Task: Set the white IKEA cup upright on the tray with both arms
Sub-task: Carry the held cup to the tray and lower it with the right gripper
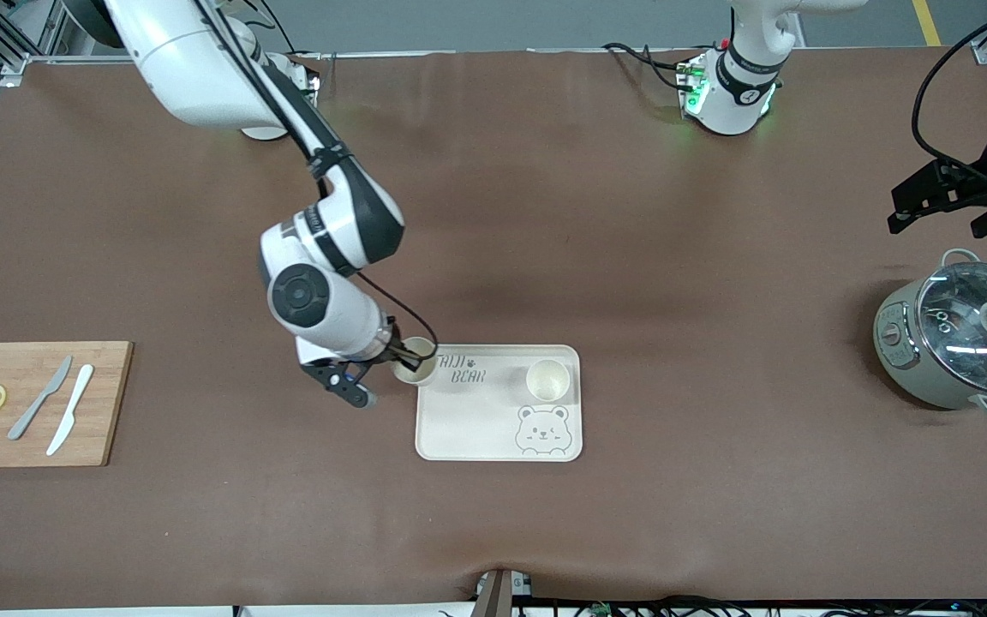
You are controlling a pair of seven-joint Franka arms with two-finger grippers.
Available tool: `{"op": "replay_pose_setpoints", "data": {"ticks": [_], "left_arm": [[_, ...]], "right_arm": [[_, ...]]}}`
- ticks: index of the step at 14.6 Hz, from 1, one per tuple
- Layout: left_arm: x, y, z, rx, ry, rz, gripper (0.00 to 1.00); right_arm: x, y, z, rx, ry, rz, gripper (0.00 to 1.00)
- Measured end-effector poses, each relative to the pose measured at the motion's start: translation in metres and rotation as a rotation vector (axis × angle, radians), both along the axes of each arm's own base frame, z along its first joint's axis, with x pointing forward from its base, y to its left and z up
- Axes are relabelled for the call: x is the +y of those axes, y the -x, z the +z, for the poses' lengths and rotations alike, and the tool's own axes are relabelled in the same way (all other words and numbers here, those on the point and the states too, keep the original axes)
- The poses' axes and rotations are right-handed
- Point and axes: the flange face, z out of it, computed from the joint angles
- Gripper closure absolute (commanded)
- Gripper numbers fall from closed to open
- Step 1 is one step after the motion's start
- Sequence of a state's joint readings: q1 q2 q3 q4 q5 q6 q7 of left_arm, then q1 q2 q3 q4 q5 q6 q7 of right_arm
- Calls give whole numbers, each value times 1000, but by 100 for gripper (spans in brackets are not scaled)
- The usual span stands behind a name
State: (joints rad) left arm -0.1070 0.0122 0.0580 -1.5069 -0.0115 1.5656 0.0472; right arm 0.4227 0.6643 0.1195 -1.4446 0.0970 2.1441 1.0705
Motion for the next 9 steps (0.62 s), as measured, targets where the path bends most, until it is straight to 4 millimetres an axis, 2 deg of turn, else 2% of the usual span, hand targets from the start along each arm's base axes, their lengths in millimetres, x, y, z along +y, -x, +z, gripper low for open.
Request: {"op": "replay_pose_setpoints", "data": {"ticks": [2, 4, 9], "left_arm": [[4, -2, -4, 7, -1, -5, 0], [4, -5, -8, 14, -2, -4, 0], [4, -8, -14, 25, -3, -4, 0]], "right_arm": [[24, 5, -12, -25, -19, -38, 100], [38, 9, -29, -44, -33, -61, 100], [40, 5, -63, -68, -43, -78, 100]]}}
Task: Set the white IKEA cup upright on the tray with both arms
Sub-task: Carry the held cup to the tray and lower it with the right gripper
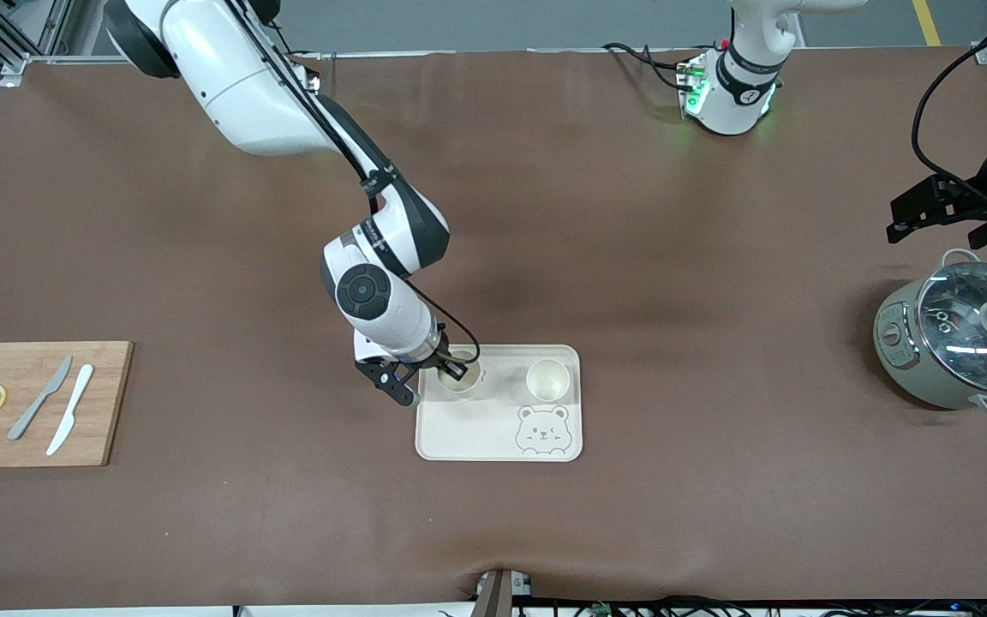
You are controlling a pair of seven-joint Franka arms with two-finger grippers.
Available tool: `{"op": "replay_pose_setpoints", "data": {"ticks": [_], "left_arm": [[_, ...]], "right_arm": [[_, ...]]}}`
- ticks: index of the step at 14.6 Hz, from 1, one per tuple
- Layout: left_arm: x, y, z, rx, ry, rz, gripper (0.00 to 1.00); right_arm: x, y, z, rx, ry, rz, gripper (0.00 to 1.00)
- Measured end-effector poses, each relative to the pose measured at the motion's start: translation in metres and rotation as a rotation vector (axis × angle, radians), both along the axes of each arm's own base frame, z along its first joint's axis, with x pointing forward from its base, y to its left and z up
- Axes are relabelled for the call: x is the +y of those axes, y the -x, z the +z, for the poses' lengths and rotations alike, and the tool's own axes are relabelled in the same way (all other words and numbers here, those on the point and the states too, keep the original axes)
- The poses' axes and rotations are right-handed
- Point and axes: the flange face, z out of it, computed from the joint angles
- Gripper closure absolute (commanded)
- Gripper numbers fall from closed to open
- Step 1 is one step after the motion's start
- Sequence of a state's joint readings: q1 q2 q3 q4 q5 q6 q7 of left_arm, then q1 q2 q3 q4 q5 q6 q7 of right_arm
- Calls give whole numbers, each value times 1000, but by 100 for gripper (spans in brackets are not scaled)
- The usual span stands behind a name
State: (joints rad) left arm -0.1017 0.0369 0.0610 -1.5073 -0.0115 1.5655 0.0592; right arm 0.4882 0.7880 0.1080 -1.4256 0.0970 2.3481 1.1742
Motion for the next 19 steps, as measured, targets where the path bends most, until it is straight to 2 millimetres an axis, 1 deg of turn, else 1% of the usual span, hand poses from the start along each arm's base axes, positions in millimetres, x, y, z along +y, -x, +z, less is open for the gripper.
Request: {"op": "replay_pose_setpoints", "data": {"ticks": [6, 9, 10, 11, 12, 15, 19], "left_arm": [[0, -3, -5, 9, -8, -1, 0], [3, -3, -5, 8, -36, -3, 0], [4, -3, -5, 7, -45, -3, 0], [4, -3, -5, 6, -49, -4, 0], [4, -3, -4, 6, -50, -4, 0], [2, -3, -3, 3, -50, -7, 0], [1, -3, -3, 2, -50, -10, 0]], "right_arm": [[1, -2, -25, -22, -11, -8, 100], [2, -2, -26, -28, -15, -10, 99], [2, -2, -27, -29, -15, -10, 89], [2, -3, -26, -29, -15, -10, 42], [2, -3, -27, -29, -15, -10, 0], [0, -3, -31, -27, -10, -10, 0], [-1, -3, -31, -31, -4, -5, 0]]}}
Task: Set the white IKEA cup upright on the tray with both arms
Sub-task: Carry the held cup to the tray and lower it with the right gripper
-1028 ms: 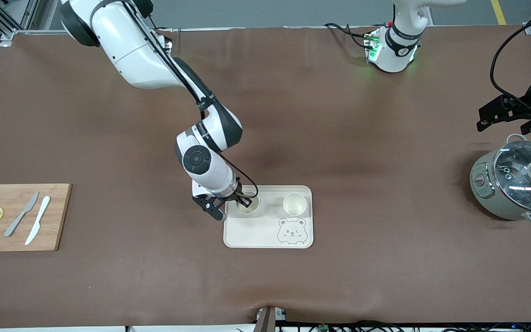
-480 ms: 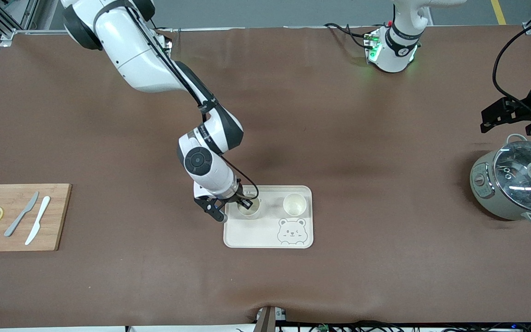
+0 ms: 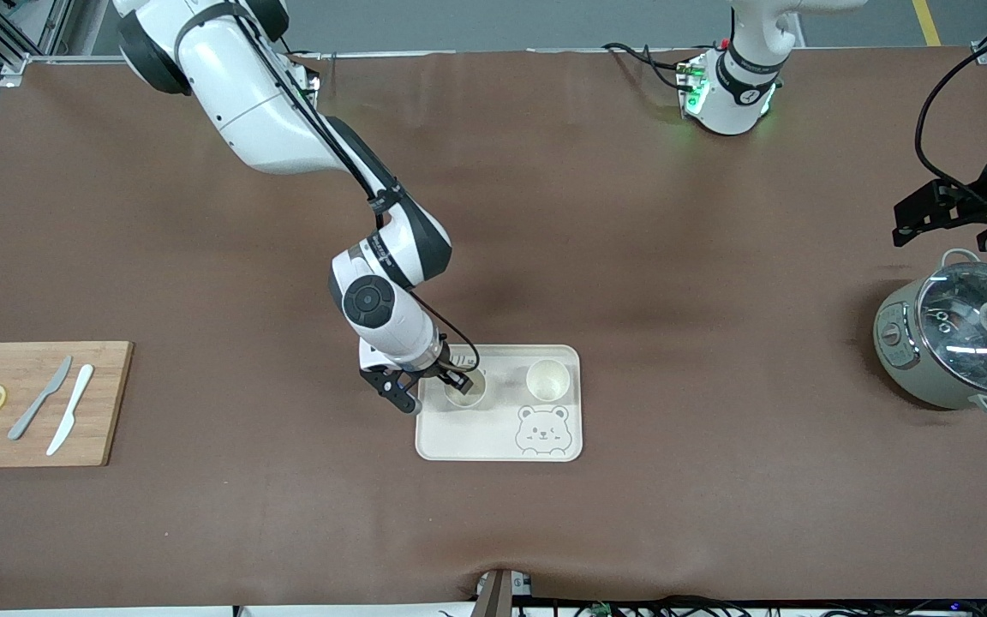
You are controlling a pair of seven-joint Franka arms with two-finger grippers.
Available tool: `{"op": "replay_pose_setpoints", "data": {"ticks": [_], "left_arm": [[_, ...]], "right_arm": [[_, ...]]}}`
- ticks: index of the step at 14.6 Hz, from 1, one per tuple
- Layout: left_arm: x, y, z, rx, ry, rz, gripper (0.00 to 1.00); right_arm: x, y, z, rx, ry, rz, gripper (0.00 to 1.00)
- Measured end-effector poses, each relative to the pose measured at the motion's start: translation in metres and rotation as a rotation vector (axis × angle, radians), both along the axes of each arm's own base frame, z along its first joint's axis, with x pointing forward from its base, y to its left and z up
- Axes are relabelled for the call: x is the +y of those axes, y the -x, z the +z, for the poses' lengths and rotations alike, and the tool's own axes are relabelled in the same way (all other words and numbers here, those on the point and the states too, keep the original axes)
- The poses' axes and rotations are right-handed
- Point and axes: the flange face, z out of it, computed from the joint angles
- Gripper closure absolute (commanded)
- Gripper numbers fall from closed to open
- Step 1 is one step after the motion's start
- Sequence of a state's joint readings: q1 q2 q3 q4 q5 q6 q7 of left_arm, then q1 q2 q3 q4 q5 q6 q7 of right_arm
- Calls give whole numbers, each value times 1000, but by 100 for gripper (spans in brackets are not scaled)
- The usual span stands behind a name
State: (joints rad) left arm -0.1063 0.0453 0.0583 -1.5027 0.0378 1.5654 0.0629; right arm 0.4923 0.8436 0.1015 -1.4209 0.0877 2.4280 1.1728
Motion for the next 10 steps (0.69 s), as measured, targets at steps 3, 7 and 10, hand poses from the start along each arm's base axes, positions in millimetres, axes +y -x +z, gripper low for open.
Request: {"op": "replay_pose_setpoints", "data": {"ticks": [3, 7, 10], "left_arm": [[0, 0, 0, 0, 0, -1, 0], [0, 0, 0, 0, 0, -1, 0], [-1, 0, 0, 0, 0, -1, 0]], "right_arm": [[0, 0, 0, -5, 6, 6, 0], [0, 0, 0, -7, 8, 10, 0], [1, 0, 1, -9, 8, 11, 0]]}}
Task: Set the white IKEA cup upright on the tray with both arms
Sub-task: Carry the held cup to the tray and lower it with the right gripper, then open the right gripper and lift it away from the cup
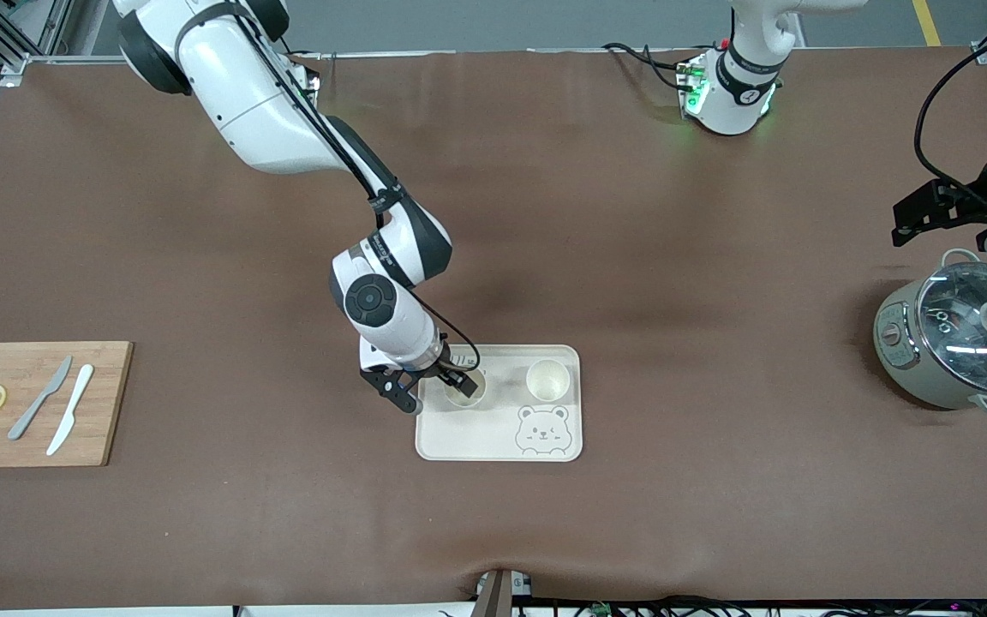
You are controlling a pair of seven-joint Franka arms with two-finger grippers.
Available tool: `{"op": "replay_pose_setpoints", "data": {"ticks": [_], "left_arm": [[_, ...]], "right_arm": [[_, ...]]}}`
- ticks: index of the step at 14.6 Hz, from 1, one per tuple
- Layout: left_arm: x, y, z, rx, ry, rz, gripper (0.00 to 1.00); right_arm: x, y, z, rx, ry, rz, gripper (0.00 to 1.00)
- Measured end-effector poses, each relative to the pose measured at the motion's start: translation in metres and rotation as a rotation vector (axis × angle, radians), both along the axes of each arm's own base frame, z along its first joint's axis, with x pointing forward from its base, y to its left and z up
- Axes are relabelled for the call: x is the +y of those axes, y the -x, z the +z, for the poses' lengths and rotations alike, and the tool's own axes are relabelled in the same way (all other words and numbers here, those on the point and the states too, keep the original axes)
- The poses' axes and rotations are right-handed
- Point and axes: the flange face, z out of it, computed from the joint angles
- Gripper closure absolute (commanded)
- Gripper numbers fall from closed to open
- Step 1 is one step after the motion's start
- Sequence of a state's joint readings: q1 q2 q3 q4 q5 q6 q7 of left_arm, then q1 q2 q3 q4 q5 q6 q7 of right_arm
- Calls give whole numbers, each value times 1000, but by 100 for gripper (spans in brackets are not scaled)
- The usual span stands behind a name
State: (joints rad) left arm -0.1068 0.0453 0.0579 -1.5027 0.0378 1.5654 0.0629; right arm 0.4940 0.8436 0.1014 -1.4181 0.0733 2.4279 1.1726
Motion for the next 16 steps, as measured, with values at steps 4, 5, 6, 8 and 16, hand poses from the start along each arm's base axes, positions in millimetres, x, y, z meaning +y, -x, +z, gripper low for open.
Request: {"op": "replay_pose_setpoints", "data": {"ticks": [4, 5, 6, 8, 16], "left_arm": [[-1, 0, 0, 0, 0, -1, 0], [-1, 0, 0, 0, 0, -1, 0], [0, 0, 0, 1, 0, -1, 0], [0, 0, -1, 2, 0, 0, 0], [0, 0, -1, 3, 0, 0, 0]], "right_arm": [[4, -4, 17, 25, 13, 10, 0], [5, -5, 26, 48, 25, 15, 0], [5, -6, 39, 67, 36, 20, 0], [3, -5, 80, 98, 56, 32, 0], [-53, 53, 270, 265, 178, 143, 0]]}}
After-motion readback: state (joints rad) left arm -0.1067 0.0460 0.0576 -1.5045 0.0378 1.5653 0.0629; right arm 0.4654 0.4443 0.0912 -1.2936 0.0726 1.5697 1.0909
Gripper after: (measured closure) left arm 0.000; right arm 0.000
